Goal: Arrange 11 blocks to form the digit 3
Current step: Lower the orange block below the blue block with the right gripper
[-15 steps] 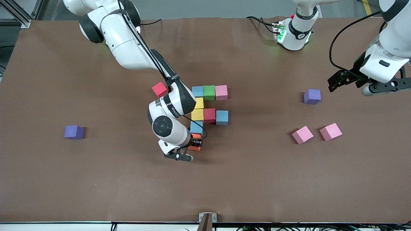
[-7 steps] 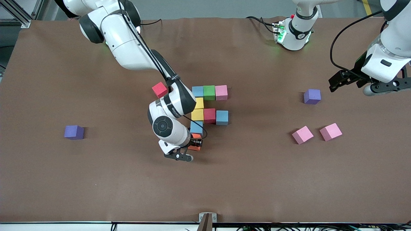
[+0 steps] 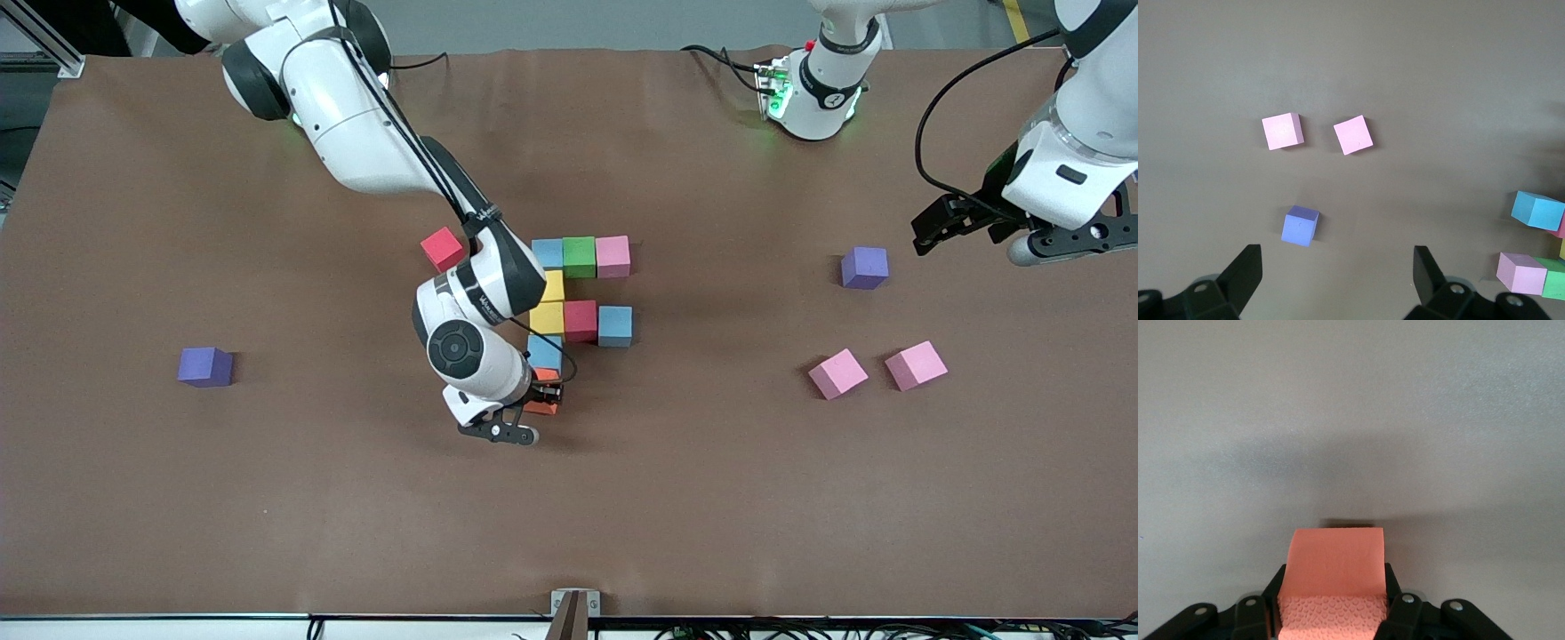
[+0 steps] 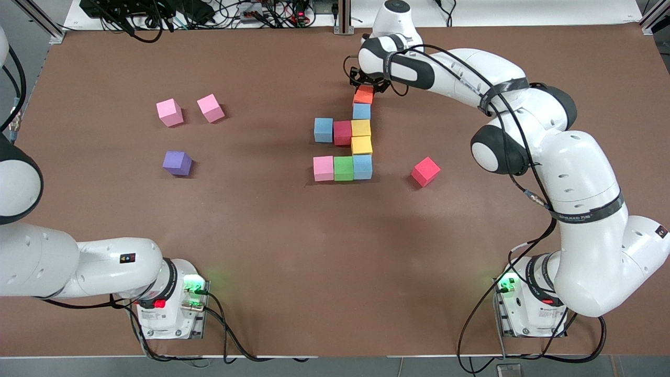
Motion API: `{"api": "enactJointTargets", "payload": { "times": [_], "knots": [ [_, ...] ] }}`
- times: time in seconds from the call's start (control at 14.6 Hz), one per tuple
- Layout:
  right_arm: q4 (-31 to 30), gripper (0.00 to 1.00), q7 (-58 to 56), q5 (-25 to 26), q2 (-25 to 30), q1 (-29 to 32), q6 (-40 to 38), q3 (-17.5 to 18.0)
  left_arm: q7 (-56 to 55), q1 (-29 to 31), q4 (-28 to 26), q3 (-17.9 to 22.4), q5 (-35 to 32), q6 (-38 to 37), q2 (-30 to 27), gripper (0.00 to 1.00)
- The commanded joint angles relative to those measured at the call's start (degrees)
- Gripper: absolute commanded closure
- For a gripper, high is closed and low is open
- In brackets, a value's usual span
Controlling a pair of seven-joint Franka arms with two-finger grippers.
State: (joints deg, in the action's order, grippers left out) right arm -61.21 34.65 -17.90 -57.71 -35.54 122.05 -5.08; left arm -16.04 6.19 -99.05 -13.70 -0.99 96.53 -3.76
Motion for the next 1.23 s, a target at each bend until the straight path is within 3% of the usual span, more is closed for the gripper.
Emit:
{"api": "enactJointTargets", "payload": {
  "times": [0.0,0.96,1.16],
  "knots": [
    [1.0,0.61,0.2,-0.1,-0.7,-0.5,-0.3,-0.5,-0.2,0.2,0.8,-0.2,-0.2,-1.0,0.1,0.00],
    [0.8,0.60,-1.2,1.3,-0.7,-0.8,-0.8,-0.6,0.0,0.1,0.6,-0.5,-0.2,-0.1,1.1,0.00],
    [0.7,0.58,-1.2,1.3,-0.7,-0.8,-0.8,-0.6,-0.1,0.0,0.2,-0.6,0.1,2.7,4.4,0.00]
  ]
}}
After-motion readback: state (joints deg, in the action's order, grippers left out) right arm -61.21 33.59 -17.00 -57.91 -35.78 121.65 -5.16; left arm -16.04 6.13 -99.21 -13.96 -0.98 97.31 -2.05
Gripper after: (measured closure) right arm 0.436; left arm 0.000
